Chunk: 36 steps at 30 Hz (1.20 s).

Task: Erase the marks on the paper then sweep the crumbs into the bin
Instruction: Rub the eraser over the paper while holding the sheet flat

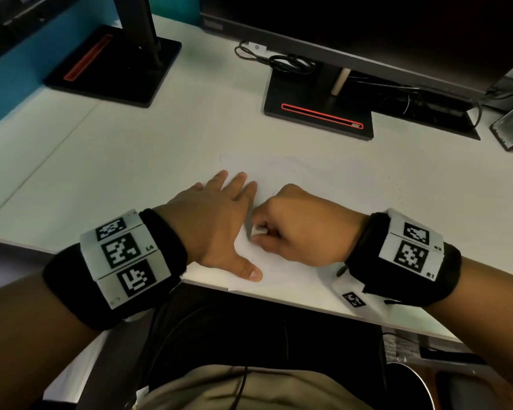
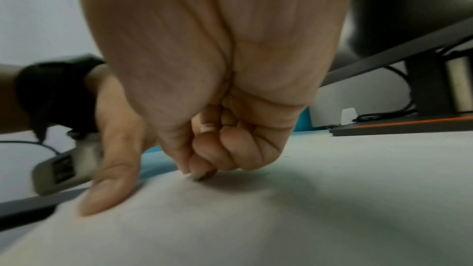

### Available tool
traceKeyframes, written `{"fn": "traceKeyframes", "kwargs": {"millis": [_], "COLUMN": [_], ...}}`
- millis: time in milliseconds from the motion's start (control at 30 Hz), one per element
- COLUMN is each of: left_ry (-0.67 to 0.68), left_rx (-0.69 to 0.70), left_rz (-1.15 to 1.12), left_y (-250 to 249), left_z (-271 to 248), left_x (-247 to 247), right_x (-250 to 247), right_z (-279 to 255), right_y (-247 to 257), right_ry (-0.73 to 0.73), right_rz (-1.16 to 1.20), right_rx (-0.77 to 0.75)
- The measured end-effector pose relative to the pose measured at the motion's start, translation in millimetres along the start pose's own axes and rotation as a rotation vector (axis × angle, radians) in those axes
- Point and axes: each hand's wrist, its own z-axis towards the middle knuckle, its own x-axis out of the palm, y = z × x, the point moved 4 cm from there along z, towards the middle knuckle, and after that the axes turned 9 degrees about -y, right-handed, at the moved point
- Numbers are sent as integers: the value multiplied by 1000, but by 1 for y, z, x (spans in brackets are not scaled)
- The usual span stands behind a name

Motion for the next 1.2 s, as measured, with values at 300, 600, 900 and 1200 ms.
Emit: {"fn": "traceKeyframes", "kwargs": {"millis": [300, 600, 900, 1200], "left_ry": [8, 20, 19, 21], "left_rx": [11, 9, 11, 10], "left_rz": [8, 48, 64, 86], "left_y": [-2, -7, -8, -7], "left_z": [1, 0, 1, 2], "left_x": [1, -3, -3, -2], "right_x": [-3, -5, -2, 1], "right_z": [-16, -22, -29, -34], "right_y": [-1, -5, -2, 1], "right_ry": [23, 9, -4, -4], "right_rz": [19, 20, 26, 2], "right_rx": [23, 57, 36, 68]}}
